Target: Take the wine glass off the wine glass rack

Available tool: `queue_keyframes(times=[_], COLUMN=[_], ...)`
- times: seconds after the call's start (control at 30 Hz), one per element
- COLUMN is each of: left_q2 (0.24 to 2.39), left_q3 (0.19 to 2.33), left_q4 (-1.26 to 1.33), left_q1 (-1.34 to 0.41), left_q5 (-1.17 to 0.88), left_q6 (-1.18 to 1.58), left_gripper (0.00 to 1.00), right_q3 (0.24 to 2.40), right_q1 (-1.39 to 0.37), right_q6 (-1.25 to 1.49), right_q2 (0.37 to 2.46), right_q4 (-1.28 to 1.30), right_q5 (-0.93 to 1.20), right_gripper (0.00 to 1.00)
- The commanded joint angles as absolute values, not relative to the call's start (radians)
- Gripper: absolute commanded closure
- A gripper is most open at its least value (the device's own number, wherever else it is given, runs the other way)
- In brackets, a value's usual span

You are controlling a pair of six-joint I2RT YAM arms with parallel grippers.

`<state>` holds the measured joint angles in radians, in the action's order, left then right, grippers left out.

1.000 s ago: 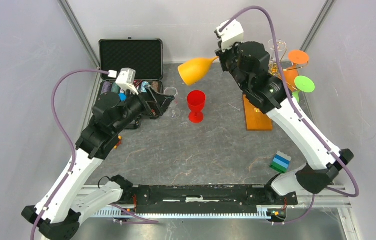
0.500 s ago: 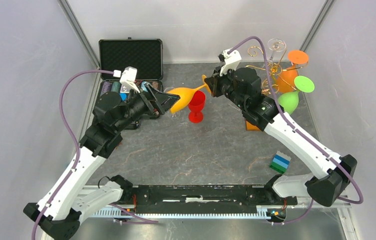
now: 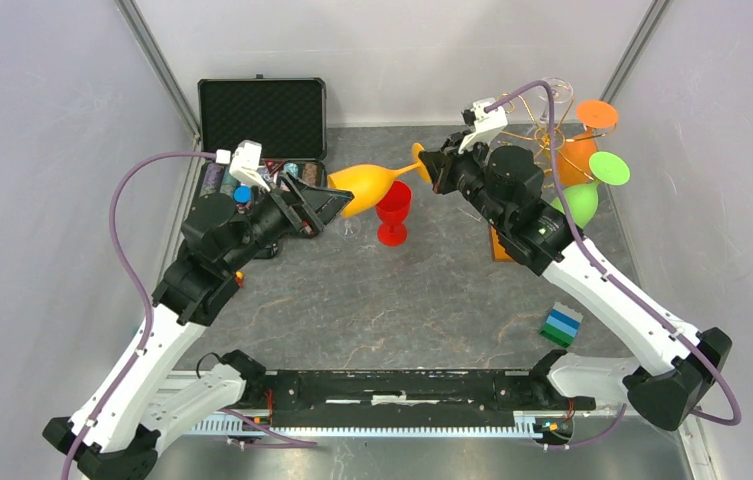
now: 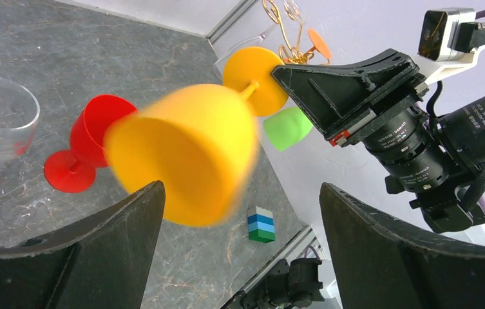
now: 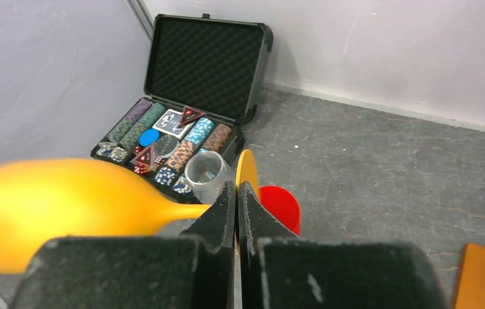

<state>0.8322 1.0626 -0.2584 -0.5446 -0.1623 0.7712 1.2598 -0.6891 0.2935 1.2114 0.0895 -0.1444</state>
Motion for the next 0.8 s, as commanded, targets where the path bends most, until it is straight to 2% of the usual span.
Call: queue_keyframes(times=[0.0,0.13,0.3,0.43,0.53,0.7,0.77], left_q2=[0.818,0.842,0.871,0.889,0.900,0.905,0.905], left_q3=[1.048,1.052,1.066,1.065,1.065,1.070,1.071], left_q4=[-0.272,-0.254,-0.219,-0.214,-0.213,-0.224,-0.230], left_q1=[-0.540,-0.541,-0.540,-0.541,-0.540,-0.540,-0.540], left_q5=[-0.126,-0.157,-0.194,-0.205,-0.213,-0.203,-0.196], left_q6=[0.797,0.804,0.799,0.805,0.809,0.802,0.793], left_gripper=[0.07,0.11,0.22,0.41,0.62,0.90,0.98], right_q3=[1.237,1.233,1.219,1.192,1.176,1.166,1.161], right_q1=[-0.687,-0.685,-0.686,-0.685,-0.686,-0.686,-0.686], right_q6=[0.348,0.361,0.390,0.413,0.425,0.433,0.441], right_q2=[1.168,1.163,1.177,1.187,1.193,1.200,1.200], right_q4=[-0.021,-0.035,-0.041,-0.052,-0.059,-0.063,-0.061], right_q5=[-0.179,-0.148,-0.096,-0.080,-0.079,-0.085,-0.084], right_gripper=[1.00,1.00,1.00,1.00,1.00,1.00,1.00])
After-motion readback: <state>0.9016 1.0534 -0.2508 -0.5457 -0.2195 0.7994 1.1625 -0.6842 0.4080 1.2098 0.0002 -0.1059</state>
